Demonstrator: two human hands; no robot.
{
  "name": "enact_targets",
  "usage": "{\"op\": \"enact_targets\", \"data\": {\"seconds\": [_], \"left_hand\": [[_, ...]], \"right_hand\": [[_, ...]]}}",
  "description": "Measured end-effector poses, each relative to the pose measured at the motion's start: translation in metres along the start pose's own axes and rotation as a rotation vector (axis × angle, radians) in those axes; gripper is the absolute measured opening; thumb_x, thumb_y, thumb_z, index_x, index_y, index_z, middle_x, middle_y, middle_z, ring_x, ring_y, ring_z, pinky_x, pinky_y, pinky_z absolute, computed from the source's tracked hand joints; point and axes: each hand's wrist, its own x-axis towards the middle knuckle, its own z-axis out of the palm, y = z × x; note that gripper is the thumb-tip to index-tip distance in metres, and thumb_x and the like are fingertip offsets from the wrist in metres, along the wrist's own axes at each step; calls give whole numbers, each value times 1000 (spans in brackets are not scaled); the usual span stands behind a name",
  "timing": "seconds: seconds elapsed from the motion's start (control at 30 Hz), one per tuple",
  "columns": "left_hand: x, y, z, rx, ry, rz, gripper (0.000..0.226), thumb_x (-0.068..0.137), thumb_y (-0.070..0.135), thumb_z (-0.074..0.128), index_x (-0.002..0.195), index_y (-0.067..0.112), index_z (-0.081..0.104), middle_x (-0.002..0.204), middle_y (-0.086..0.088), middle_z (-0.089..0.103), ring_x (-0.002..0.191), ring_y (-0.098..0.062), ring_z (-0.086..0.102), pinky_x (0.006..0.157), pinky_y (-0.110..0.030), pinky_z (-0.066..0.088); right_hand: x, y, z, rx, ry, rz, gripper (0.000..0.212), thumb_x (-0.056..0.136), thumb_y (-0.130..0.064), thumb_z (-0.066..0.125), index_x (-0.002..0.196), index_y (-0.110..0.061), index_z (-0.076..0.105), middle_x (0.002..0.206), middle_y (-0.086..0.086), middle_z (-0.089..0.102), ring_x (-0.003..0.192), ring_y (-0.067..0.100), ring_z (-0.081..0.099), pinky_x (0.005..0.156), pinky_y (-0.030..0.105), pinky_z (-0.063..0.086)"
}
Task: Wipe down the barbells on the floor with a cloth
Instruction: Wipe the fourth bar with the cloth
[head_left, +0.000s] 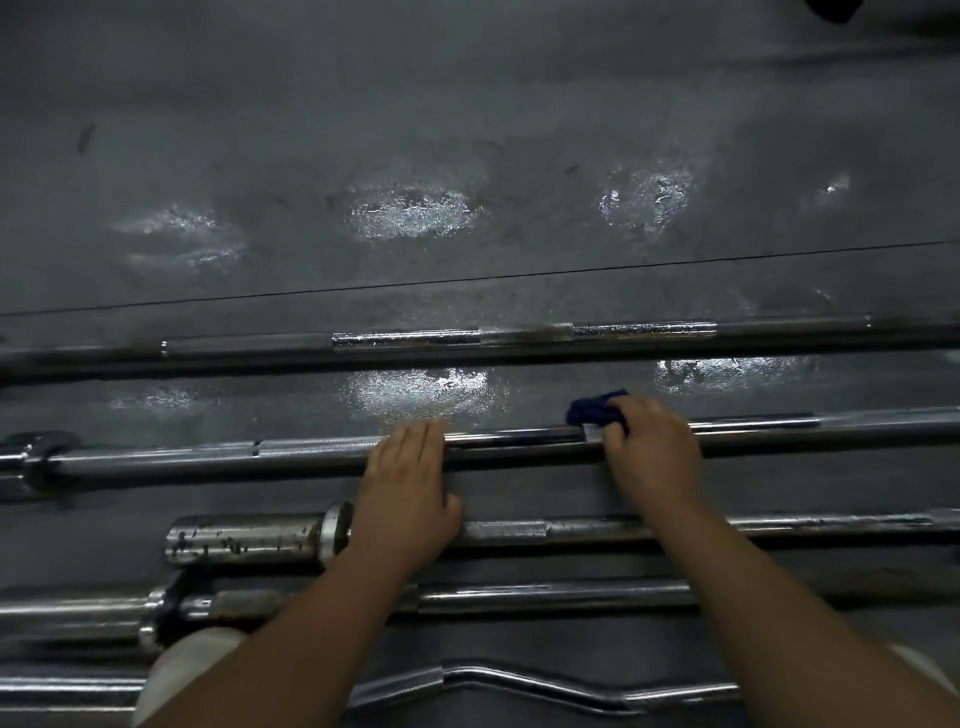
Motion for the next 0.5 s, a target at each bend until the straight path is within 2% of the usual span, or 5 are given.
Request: {"op": "enact_targets", "data": {"seconds": [0.07, 0.17, 0.23, 0.33, 0.5], "left_hand": [[-6, -1, 2, -7, 18, 9, 80, 68, 37, 52, 142, 8, 46, 142, -11, 49, 130, -31, 44, 113, -47, 34], [-16, 4, 3, -29, 2, -5, 76, 71, 40, 48, 139, 7, 49, 139, -11, 51, 128, -33, 45, 111, -47, 36], [-19, 7, -4, -87, 27, -21, 72, 77, 44, 39, 139, 9, 49, 141, -11, 50, 130, -32, 44, 114, -46, 34], [-25, 3, -18, -99, 53, 2, 71, 81, 44, 32, 142, 9, 47, 146, -11, 48, 133, -29, 43, 117, -44, 30], [-53, -4, -54, -41, 25, -61, 77, 90, 42, 34, 158, 16, 12, 166, -6, 8, 152, -26, 7, 123, -44, 5]], "right_hand": [[-14, -16, 8, 30, 17, 72, 26, 80, -16, 55, 98, -9, 72, 95, 15, 67, 84, 35, 58, 77, 39, 46], [-30, -47, 13, 241, -118, -110, 30, 81, -8, 53, 103, -12, 73, 105, 8, 67, 94, 28, 59, 83, 31, 44], [-26, -50, -2, 462, -177, 23, 29, 84, -4, 55, 100, -20, 73, 102, 3, 67, 88, 20, 58, 74, 24, 39], [-37, -51, -20, 600, -72, 144, 32, 86, -1, 52, 101, -23, 70, 102, -1, 63, 81, 13, 56, 70, 23, 38], [-72, -70, -44, 585, 75, 57, 40, 84, 2, 49, 116, -18, 64, 115, -2, 56, 105, 18, 53, 89, 26, 40]]}}
